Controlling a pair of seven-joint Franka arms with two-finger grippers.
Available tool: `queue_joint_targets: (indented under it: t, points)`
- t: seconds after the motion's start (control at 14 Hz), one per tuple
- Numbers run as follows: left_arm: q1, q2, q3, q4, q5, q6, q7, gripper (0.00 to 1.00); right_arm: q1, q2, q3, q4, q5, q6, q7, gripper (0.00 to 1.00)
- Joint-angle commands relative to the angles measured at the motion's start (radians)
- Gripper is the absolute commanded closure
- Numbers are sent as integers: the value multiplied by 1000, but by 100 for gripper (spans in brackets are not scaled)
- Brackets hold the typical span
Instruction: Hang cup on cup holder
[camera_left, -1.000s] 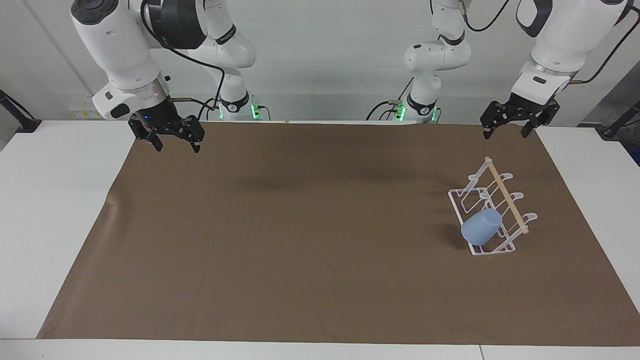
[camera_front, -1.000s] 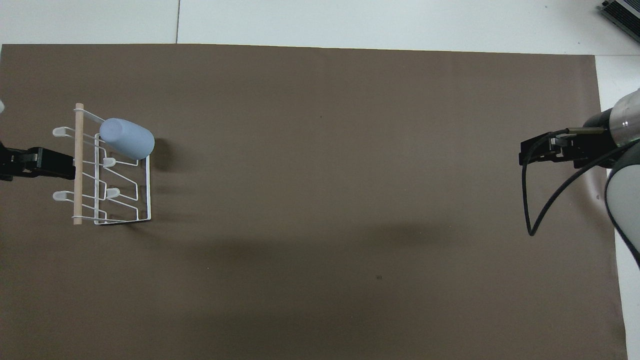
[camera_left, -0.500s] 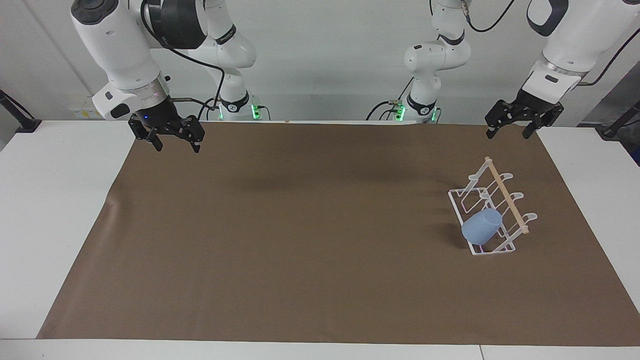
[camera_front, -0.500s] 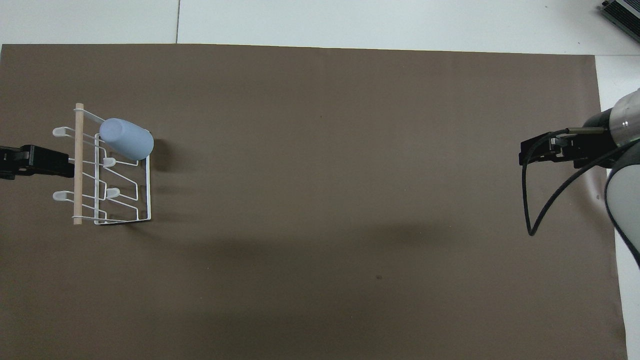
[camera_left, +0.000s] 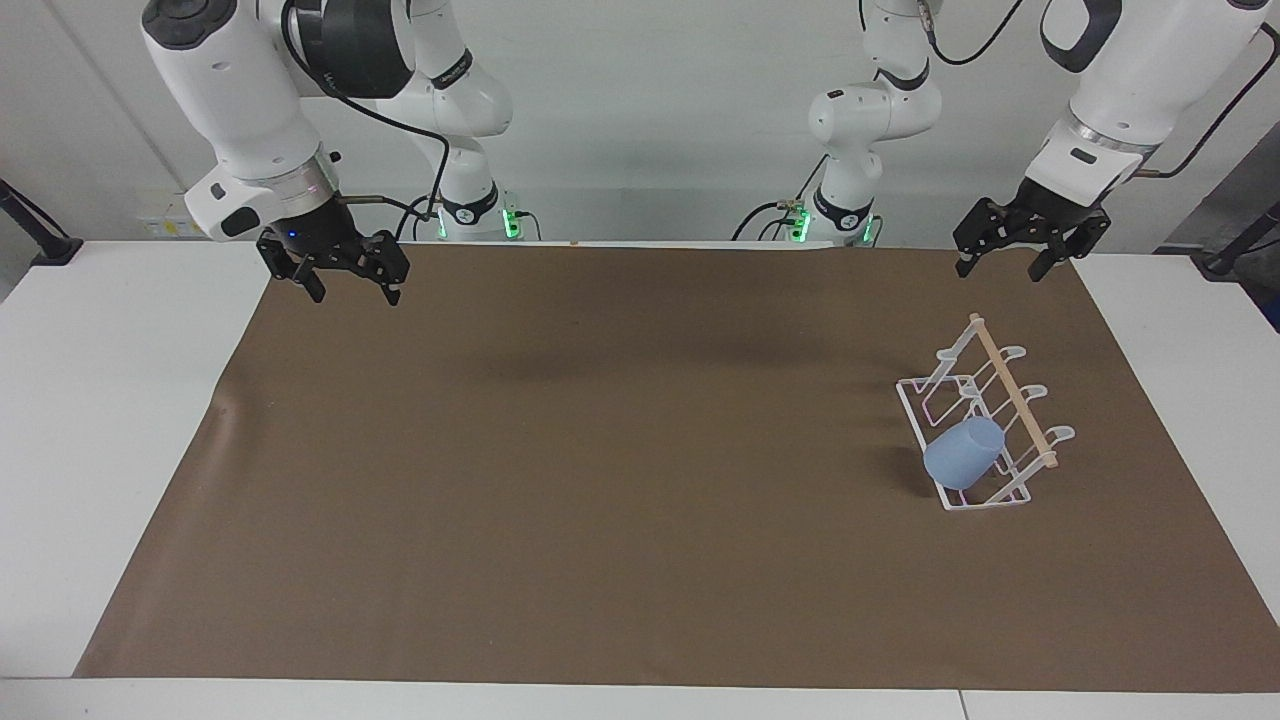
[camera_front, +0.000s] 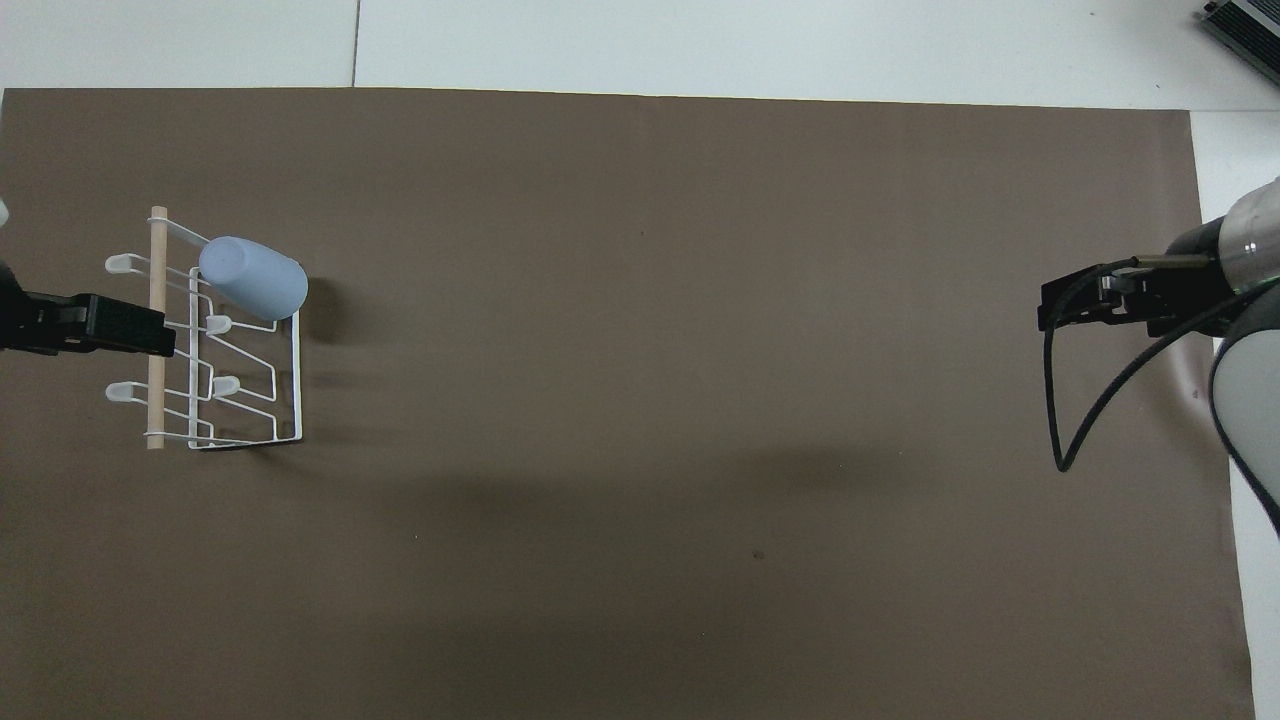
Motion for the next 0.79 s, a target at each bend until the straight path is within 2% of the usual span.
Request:
queue_joint_targets:
  t: [0.0, 0.71]
  points:
    - [2, -29, 13, -35, -17, 9, 24, 0, -14, -19, 12, -19, -9, -8, 14, 0]
    - [1, -24, 14, -9, 40, -34, 38, 0, -14, -18, 12, -19, -9, -8, 14, 0]
